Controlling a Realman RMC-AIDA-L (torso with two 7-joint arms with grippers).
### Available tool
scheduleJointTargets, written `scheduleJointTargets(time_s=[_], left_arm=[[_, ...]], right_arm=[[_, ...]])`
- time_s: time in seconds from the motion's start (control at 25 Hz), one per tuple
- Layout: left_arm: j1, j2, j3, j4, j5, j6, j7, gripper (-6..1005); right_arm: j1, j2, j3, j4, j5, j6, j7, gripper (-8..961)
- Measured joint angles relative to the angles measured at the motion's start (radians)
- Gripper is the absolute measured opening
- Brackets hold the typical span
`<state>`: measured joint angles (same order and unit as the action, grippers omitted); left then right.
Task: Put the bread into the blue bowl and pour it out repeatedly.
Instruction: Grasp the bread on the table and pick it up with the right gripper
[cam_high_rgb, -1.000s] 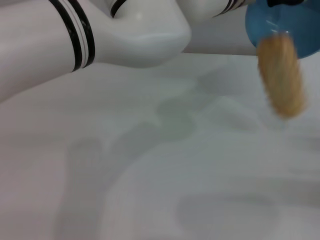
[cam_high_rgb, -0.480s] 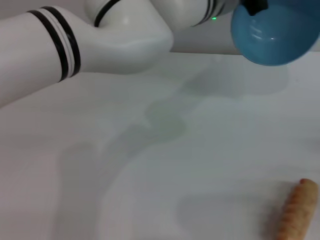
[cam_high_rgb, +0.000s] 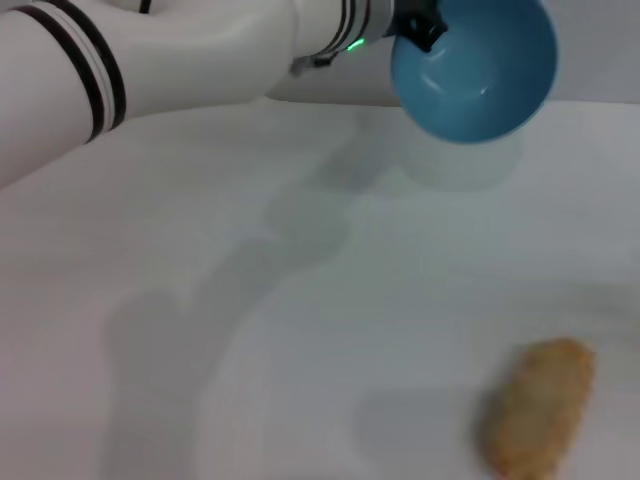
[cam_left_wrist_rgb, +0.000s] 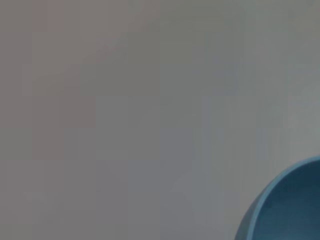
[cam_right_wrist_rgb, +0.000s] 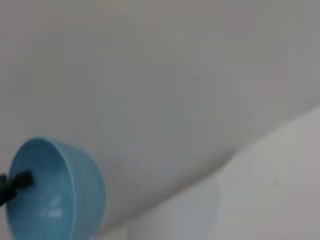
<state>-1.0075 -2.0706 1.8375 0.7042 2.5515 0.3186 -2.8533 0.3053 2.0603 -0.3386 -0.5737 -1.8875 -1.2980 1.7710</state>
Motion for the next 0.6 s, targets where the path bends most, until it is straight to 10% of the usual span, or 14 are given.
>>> scheduleJointTargets(time_s=[0.2, 0.6], left_arm=[[0.02, 0.001, -0.022, -0.006, -0.071, 0.047, 0.0, -1], [0.045, 0.0, -0.029, -0.052, -0.19, 0.115, -0.003, -1]], right_arm=[[0.05, -0.032, 0.006, -0.147, -0.357, -0.165, 0.334, 622], [0.098, -0.048, -0.013, -0.107, -0.51, -0.275, 0.411, 614]])
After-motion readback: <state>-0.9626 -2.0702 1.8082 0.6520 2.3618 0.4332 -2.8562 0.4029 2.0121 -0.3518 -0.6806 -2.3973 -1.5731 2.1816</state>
